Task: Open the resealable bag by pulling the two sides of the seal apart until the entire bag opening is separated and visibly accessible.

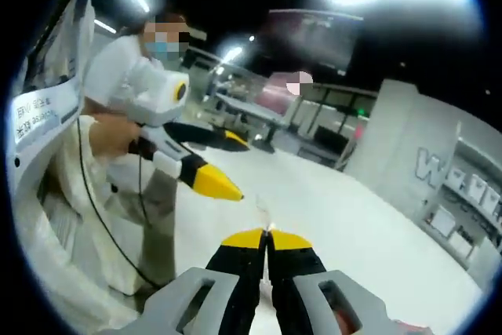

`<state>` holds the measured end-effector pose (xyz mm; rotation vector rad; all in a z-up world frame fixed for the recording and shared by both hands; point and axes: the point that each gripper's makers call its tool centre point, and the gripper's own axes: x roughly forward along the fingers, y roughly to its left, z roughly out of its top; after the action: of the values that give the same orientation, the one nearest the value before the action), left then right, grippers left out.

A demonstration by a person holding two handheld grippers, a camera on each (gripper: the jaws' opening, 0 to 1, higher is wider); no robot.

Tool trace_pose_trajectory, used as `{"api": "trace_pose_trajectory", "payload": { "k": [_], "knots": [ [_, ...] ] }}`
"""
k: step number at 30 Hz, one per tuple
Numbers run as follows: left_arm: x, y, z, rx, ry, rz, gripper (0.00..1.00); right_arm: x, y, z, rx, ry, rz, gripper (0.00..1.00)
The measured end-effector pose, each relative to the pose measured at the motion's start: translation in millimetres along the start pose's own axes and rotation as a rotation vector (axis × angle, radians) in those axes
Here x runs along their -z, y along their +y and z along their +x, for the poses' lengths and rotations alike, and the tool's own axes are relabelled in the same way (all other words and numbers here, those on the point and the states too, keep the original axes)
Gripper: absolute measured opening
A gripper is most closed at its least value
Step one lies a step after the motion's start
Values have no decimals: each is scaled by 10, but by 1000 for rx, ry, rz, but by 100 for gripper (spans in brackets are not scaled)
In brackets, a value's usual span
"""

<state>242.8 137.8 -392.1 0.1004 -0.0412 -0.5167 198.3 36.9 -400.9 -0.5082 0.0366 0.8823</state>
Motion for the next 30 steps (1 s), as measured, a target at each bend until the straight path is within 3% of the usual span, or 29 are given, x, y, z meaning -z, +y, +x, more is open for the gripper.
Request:
{"api": "trace_pose_trajectory", "payload": {
  "k": [7, 14, 23, 27, 30],
  "knots": [
    [32, -120, -71, 43, 10, -25, 75, 68, 222, 8, -43, 24, -17, 0],
    [-3, -119, -132, 43, -18, -70, 75, 96, 320, 17, -65, 27, -25, 0],
    [-34, -303, -208, 191, -63, -414, 60, 184, 336, 3, -60, 39, 0, 0],
    [5, -329, -205, 191, -70, -450, 61, 154, 336, 0, -56, 22, 9, 0],
    [20, -409, -224, 241, -56, -556, 57, 158, 354, 6, -58, 17, 16, 0]
  ]
}}
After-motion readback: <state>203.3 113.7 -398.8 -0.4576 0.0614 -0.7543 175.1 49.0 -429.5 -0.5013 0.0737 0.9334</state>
